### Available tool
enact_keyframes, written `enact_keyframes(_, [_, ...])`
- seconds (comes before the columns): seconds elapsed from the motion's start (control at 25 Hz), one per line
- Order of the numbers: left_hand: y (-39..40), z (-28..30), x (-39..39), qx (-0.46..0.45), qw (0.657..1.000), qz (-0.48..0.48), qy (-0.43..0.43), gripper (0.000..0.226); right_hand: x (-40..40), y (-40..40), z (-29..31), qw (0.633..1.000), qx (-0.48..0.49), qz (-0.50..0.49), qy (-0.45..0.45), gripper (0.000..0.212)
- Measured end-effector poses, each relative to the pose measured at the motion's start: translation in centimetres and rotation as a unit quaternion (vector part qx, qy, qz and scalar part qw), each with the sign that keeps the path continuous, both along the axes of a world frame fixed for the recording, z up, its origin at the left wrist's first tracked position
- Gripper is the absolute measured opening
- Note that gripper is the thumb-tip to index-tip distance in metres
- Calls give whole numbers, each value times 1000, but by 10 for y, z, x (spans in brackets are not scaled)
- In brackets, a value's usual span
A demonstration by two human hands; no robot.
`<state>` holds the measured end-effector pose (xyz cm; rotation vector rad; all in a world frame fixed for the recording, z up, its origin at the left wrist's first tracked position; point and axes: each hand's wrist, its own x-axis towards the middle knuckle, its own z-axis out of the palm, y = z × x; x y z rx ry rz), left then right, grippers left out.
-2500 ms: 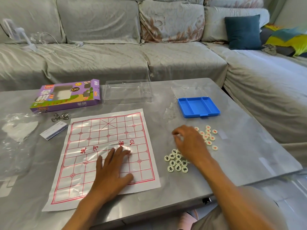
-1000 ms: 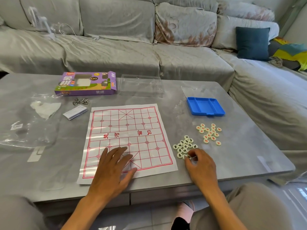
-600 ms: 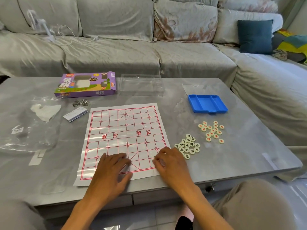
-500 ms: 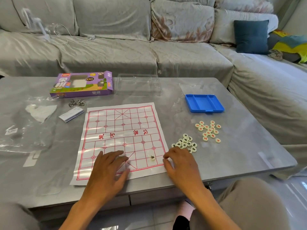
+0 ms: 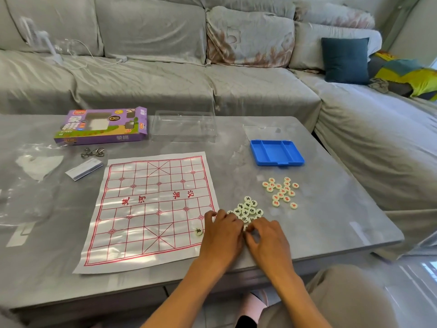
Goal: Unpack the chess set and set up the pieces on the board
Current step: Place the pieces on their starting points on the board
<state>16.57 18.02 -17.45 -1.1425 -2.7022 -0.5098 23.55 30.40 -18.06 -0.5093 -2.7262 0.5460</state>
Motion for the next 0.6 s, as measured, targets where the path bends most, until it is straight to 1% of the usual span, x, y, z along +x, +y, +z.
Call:
enact_keyframes(0.12, [2, 3, -7, 17, 999, 30, -19, 6, -3, -2, 0, 1000, -9, 11, 7, 13])
enact_keyframes(0.2, [3, 5, -9, 35, 997, 45, -53, 11, -4, -4, 0, 1000, -15, 9, 12, 10])
enact_keyframes(0.28, [5, 6, -9, 52, 995, 55, -66, 10, -5, -4, 1, 1000, -25, -5, 11, 7])
enact_keyframes(0.36, [4, 7, -5, 74, 994, 46, -68, 14, -5, -3, 1, 999, -34, -16, 8, 7])
enact_keyframes(0.44, [-8, 9, -3, 115, 989, 40, -77, 13, -4, -4, 2, 999, -38, -19, 16, 9])
enact_keyframes(0.48, [-20, 12, -4, 136, 985, 54, -93, 12, -3, -8, 3, 999, -41, -11, 25, 9])
enact_keyframes(0.6, [-73, 21, -19, 196, 962, 143, -123, 9, -7, -33, 5, 997, -44, 46, 50, 9])
